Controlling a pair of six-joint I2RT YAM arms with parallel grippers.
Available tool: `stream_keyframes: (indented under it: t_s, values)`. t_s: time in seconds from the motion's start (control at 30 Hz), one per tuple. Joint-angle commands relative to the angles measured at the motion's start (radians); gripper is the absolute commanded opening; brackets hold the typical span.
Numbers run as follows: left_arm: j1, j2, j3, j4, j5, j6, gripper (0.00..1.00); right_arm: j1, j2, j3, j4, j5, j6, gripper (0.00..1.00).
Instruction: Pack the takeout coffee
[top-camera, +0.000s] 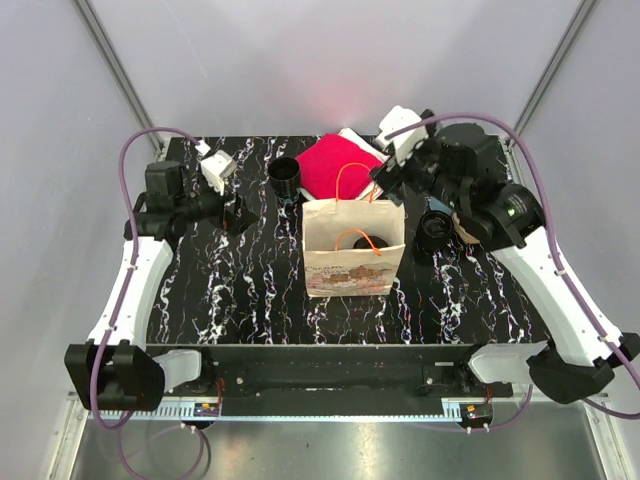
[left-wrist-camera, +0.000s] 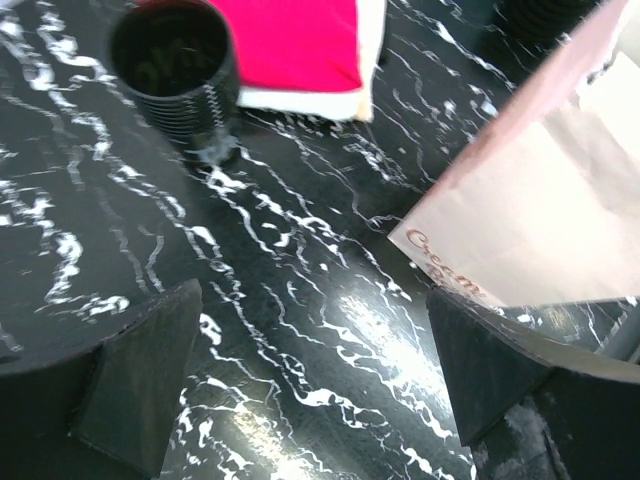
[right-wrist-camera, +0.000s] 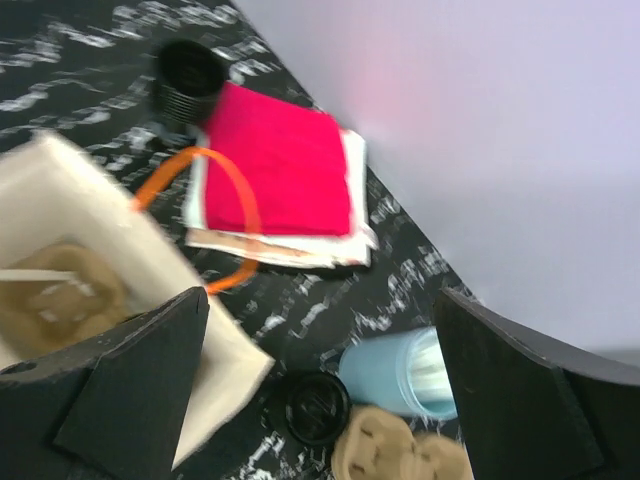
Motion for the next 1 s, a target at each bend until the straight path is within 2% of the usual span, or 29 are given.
stream_keyframes:
  t_s: [0.0,0.13,0.23,0.47,0.73,0.97]
  values:
    - [0.005,-0.084,0.064,0.124,-0.135,-0.100,0.99,-0.159,0.021,-0.011,0.093,0.099,0.082,1.00]
    - [0.007,-0.115,0.118,0.119,-0.170,-0.106,0.99,-0.322,0.028,-0.035,0.133,0.071,0.141,0.99]
    - [0.008,-0.140,0.162,0.104,-0.184,-0.092,0.99,-0.399,0.002,-0.072,0.160,0.031,0.158,1.00]
    - [0.011,-0.201,0.282,0.070,-0.311,-0.078,0.99,-0.500,-0.060,-0.086,0.180,-0.033,0.208,1.00]
    - [0.011,-0.216,0.365,0.055,-0.443,-0.127,0.99,-0.502,-0.167,-0.043,0.184,-0.110,0.244,1.00]
    - [0.011,-0.227,0.362,0.068,-0.442,-0.150,0.99,-0.502,-0.179,-0.049,0.167,-0.134,0.250,1.00]
